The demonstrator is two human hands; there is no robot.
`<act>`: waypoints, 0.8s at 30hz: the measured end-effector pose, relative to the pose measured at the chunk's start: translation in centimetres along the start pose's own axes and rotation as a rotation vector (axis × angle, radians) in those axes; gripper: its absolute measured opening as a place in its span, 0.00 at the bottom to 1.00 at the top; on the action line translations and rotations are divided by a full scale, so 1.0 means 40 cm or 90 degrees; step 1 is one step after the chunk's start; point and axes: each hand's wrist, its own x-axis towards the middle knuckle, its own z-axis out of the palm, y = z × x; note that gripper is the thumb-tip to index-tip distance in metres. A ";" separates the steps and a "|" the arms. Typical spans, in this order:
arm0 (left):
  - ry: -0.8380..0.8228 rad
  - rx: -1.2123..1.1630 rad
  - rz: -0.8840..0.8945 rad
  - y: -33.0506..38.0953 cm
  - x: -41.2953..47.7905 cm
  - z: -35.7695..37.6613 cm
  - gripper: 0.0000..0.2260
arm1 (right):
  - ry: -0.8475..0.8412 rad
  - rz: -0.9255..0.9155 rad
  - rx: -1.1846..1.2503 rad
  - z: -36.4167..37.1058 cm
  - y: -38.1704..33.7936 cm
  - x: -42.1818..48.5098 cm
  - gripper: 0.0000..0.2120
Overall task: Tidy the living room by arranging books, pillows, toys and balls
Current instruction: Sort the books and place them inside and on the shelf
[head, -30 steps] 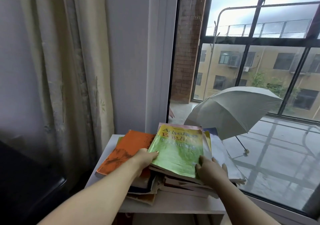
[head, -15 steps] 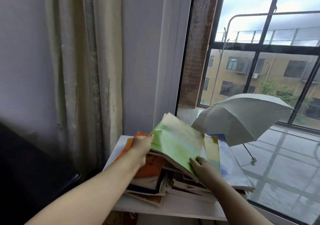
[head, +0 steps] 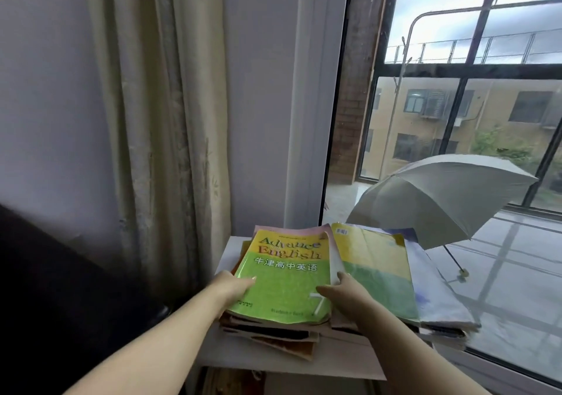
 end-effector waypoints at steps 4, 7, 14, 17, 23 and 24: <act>0.046 0.072 0.024 -0.020 0.024 0.020 0.12 | -0.006 0.021 -0.080 -0.013 0.001 0.009 0.24; 0.111 -0.009 0.006 -0.046 0.017 0.029 0.16 | -0.003 0.005 -0.124 -0.009 -0.001 0.001 0.21; -0.044 -0.062 -0.017 -0.038 0.019 -0.018 0.15 | 0.018 -0.020 -0.152 0.003 -0.002 -0.018 0.21; -0.068 -0.140 -0.019 -0.013 0.021 -0.041 0.13 | 0.007 -0.013 -0.122 0.000 -0.008 -0.014 0.21; -0.296 -0.152 -0.055 0.063 0.029 -0.051 0.11 | 0.017 -0.014 -0.060 0.004 -0.002 -0.005 0.18; -0.275 -0.158 -0.027 0.067 0.039 -0.047 0.10 | 0.013 -0.013 -0.062 0.006 -0.004 -0.005 0.18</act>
